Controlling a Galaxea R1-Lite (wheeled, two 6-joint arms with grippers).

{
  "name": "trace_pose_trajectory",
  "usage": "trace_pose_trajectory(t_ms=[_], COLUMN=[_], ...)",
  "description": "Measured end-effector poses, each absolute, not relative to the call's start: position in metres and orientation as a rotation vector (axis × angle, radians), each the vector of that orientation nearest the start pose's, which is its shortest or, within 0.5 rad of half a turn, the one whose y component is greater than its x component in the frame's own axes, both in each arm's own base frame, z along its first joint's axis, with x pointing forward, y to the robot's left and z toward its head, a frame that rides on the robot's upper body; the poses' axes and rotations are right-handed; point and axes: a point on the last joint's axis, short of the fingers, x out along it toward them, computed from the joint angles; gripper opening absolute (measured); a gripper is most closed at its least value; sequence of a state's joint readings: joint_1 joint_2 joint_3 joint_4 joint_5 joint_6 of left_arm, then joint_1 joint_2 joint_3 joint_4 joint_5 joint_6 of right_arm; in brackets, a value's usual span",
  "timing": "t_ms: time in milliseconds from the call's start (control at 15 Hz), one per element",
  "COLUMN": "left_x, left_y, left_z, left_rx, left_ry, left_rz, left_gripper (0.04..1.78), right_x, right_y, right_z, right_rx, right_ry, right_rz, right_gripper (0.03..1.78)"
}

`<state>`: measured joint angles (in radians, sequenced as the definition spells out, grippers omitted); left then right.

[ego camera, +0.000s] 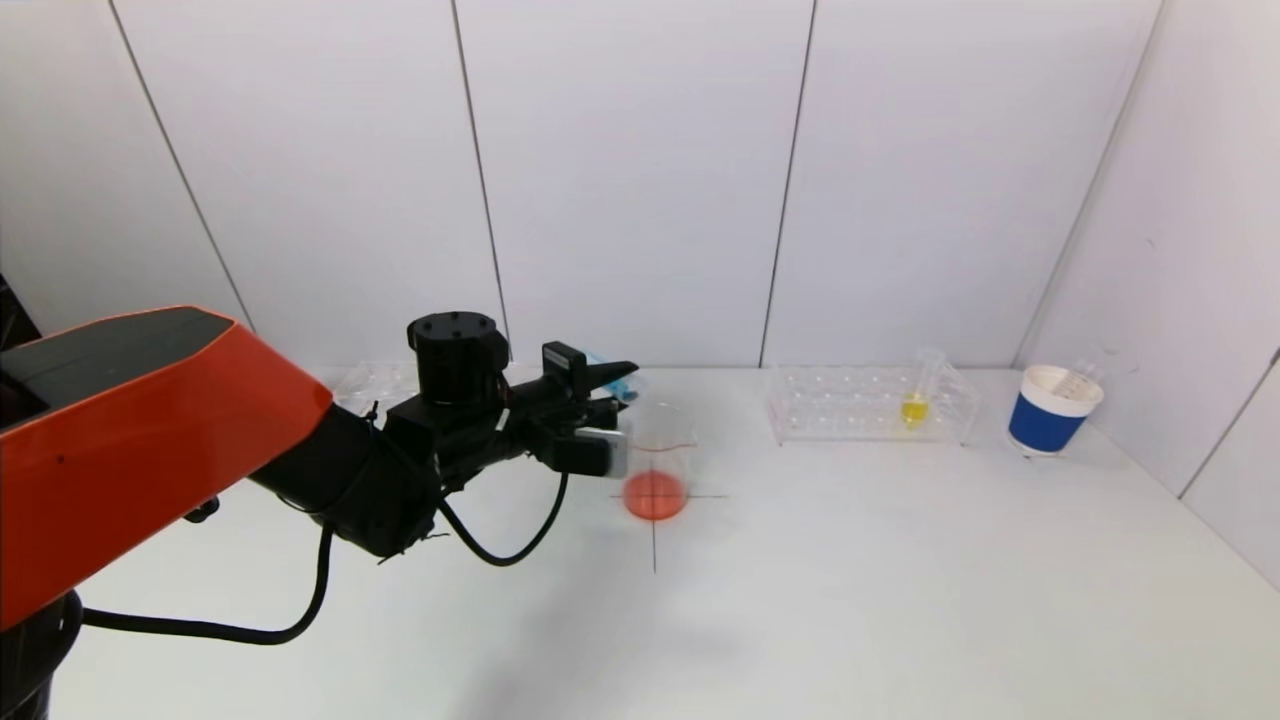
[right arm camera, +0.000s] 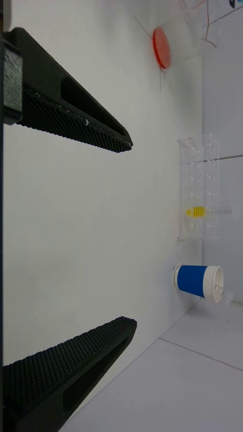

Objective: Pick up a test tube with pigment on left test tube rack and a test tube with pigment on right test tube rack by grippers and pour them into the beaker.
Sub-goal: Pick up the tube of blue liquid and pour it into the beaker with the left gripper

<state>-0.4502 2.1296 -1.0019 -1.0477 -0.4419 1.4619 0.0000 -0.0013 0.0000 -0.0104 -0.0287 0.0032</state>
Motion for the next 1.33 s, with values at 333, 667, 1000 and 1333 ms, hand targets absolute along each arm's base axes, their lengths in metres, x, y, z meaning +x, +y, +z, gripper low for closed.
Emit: trace_pose_trajectory(t_ms=[333,667,1000,1333], left_x=[0.361,0.3614,0.3613,0.3621], left_y=[-0.1892,-0.1898,-0.1899,-0.1916], left_z=[0.1167,0.1161,0.1168,0.1196], left_rx=[1.397,1.441,1.452,1.474], left_ry=[-0.569,-0.579,-0.585,-0.605], left_rz=[-0.771,-0.771,-0.766,-0.755], left_gripper=[0.44,0.44,0.44,0.44], right_x=[-0.0229,-0.0229,-0.0229,-0.0229], right_y=[-0.0007,-0.0006,-0.0007,-0.0006], right_z=[0.0765,0.0765,0.0765,0.0765], right_rx=[0.003,0.003,0.003,0.003], right_ry=[-0.011,-0.011,-0.011,-0.011], right_rz=[-0.029,-0.029,-0.029,-0.029], right_gripper=[1.77,1.77,1.77,1.77])
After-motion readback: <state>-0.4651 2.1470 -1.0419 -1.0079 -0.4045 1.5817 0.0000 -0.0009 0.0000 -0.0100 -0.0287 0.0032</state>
